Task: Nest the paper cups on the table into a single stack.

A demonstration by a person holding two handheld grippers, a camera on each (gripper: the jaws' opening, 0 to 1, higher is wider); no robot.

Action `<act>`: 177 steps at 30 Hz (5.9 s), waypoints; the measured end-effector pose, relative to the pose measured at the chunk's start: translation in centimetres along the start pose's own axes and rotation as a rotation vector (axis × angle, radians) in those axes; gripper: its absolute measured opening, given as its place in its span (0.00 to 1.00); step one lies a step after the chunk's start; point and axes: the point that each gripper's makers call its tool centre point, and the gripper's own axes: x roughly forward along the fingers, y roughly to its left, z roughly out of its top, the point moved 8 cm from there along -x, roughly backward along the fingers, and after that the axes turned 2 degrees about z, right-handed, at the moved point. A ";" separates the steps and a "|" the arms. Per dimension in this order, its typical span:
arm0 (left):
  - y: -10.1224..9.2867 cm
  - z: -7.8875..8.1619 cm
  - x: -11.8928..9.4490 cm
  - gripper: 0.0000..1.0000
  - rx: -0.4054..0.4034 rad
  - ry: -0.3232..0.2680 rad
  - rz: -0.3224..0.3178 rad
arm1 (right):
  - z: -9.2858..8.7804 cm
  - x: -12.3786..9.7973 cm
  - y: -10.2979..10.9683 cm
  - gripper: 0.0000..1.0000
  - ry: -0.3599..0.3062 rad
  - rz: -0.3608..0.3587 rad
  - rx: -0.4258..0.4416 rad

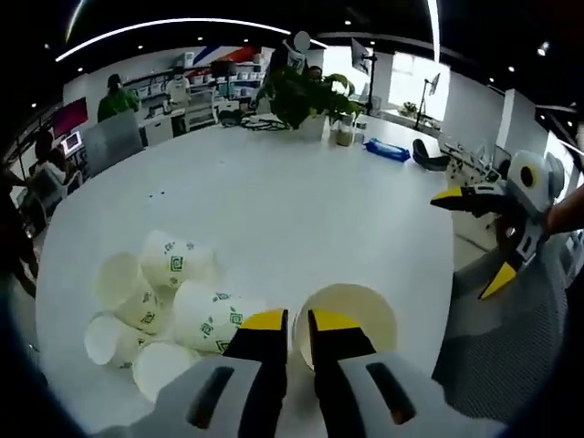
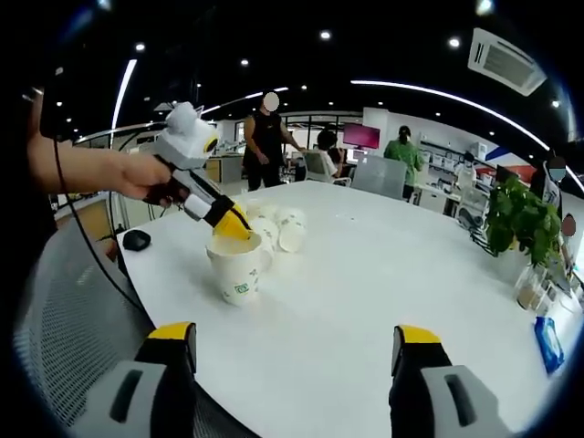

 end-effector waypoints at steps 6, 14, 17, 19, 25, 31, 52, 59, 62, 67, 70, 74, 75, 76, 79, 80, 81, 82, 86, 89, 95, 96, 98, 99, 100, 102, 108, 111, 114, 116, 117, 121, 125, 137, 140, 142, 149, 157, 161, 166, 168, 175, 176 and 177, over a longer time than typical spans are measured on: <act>0.4 0.2 -0.3 0.08 0.003 -0.023 0.010 | 0.1 0.0 0.1 0.89 0.001 0.000 0.001; 1.3 0.6 -1.1 0.16 0.018 -0.042 0.053 | 0.0 0.0 0.0 0.89 0.003 -0.001 0.003; 1.7 0.8 -1.5 0.19 0.017 -0.051 0.069 | -0.1 0.0 0.0 0.88 0.005 0.000 0.004; 2.0 1.0 -1.7 0.19 0.013 -0.054 0.072 | -0.1 0.0 0.0 0.88 0.006 -0.001 0.005; 3.1 1.4 -2.1 0.22 0.025 -0.063 0.097 | -0.2 0.1 -0.1 0.88 0.006 0.001 0.007; 4.7 1.6 -2.5 0.23 0.011 -0.073 0.115 | -0.2 0.1 -0.1 0.89 0.003 0.002 0.008; 9.7 1.4 -2.5 0.24 0.041 -0.016 0.167 | 0.1 0.1 0.0 0.93 -0.007 0.008 0.010; 11.4 1.1 -1.4 0.21 0.022 -0.004 0.144 | 0.0 0.1 -0.2 0.92 -0.002 -0.004 0.008; 11.6 1.3 -1.0 0.20 -0.006 -0.014 0.123 | -0.1 0.0 -0.3 0.92 0.000 -0.010 0.015; 12.6 1.3 -0.4 0.17 0.017 0.008 0.110 | -0.2 0.0 -0.3 0.92 0.008 -0.011 0.018; 13.7 1.3 0.2 0.13 0.028 0.019 0.093 | -0.3 0.1 -0.3 0.92 0.014 -0.007 0.017; 14.1 1.7 0.7 0.13 0.054 0.034 0.070 | -0.3 0.1 -0.3 0.92 0.016 -0.010 0.019; 14.0 1.7 0.8 0.12 0.057 0.039 0.061 | -0.3 0.1 -0.3 0.91 0.015 -0.011 0.020; 13.8 1.6 0.9 0.10 0.060 0.045 0.052 | -0.3 0.1 -0.3 0.91 0.016 -0.011 0.021; 13.7 1.3 1.3 0.09 0.067 0.070 0.039 | -0.3 0.1 -0.3 0.91 0.017 -0.014 0.021; 13.5 1.1 1.4 0.09 0.074 0.081 0.035 | -0.3 0.1 -0.3 0.91 0.016 -0.016 0.021; 13.5 1.0 1.5 0.09 0.078 0.087 0.034 | -0.3 0.1 -0.3 0.91 0.016 -0.017 0.022; 13.2 1.1 1.6 0.09 0.087 0.096 0.034 | -0.3 0.0 -0.3 0.91 0.016 -0.017 0.023; 13.6 0.9 2.1 0.06 0.098 0.108 0.031 | -0.3 0.0 -0.3 0.91 0.021 -0.019 0.021; 13.9 0.8 2.4 0.04 0.097 0.115 0.029 | -0.3 0.0 -0.3 0.91 0.023 -0.019 0.022; 13.8 0.8 2.7 0.04 0.127 0.138 0.026 | -0.4 0.0 -0.3 0.90 0.030 -0.023 0.023; 13.8 0.8 2.7 0.02 0.129 0.140 0.027 | -0.4 0.0 -0.3 0.90 0.030 -0.024 0.024; 13.7 0.8 2.7 0.02 0.132 0.140 0.028 | -0.4 0.0 -0.3 0.90 0.032 -0.025 0.024; 13.7 0.8 2.7 0.02 0.133 0.140 0.029 | -0.4 0.0 -0.3 0.90 0.032 -0.026 0.024; 13.9 0.8 2.8 0.02 0.136 0.141 0.032 | -0.4 0.0 -0.4 0.90 0.031 -0.027 0.026; 14.1 0.8 2.7 0.01 0.144 0.140 0.035 | -0.4 0.0 -0.4 0.90 0.031 -0.030 0.026; 13.9 1.2 2.3 0.00 0.152 0.114 0.047 | -0.3 0.0 -0.3 0.90 0.028 -0.030 0.026; 13.5 1.4 1.8 0.00 0.174 0.106 0.047 | -0.3 0.0 -0.4 0.90 0.026 -0.031 0.027; 13.2 1.5 1.3 0.00 0.191 0.100 0.052 | -0.2 0.0 -0.3 0.90 0.023 -0.029 0.026; 13.1 1.7 1.0 0.00 0.193 0.091 0.052 | -0.2 0.0 -0.3 0.90 0.023 -0.028 0.025; 13.0 1.8 0.8 0.00 0.196 0.085 0.052 | -0.2 0.0 -0.3 0.90 0.022 -0.027 0.025; 12.5 2.4 0.0 0.00 0.203 0.053 0.051 | -0.2 0.0 -0.3 0.90 0.020 -0.025 0.026; 11.7 3.1 -1.0 0.00 0.202 0.017 0.052 | -0.2 0.0 -0.3 0.90 0.020 -0.022 0.025; 8.2 4.4 -2.9 0.00 0.249 -0.018 0.006 | -0.3 0.1 -0.3 0.90 0.025 -0.015 0.025; 7.7 4.6 -3.1 0.00 0.271 -0.030 0.004 | -0.3 0.0 -0.3 0.90 0.022 -0.015 0.027; 7.1 4.9 -3.5 0.00 0.277 -0.031 0.007 | -0.3 0.0 -0.3 0.90 0.022 -0.015 0.027; 5.8 5.7 -4.4 0.00 0.287 -0.063 -0.024 | -0.2 0.0 -0.3 0.91 0.015 -0.020 0.027; 3.4 6.6 -5.8 0.00 0.324 -0.077 -0.067 | -0.1 -0.1 -0.3 0.93 0.003 -0.023 0.029; 2.2 6.9 -6.4 0.00 0.341 -0.075 -0.087 | -0.1 -0.1 -0.3 0.92 0.007 -0.021 0.026; 0.6 6.9 -6.6 0.00 0.340 -0.056 -0.136 | -0.1 -0.1 -0.3 0.92 0.005 -0.023 0.026; 0.1 6.5 -6.5 0.00 0.358 -0.035 -0.159 | -0.1 -0.1 -0.3 0.92 0.005 -0.025 0.026; -1.1 5.6 -6.1 0.00 0.380 -0.008 -0.201 | -0.2 -0.1 -0.5 0.91 0.002 -0.028 0.027; -1.5 5.4 -5.9 0.00 0.386 0.004 -0.208 | -0.2 -0.1 -0.5 0.91 0.004 -0.026 0.026; -1.7 5.3 -5.9 0.00 0.389 0.009 -0.209 | -0.2 -0.1 -0.5 0.91 0.004 -0.025 0.024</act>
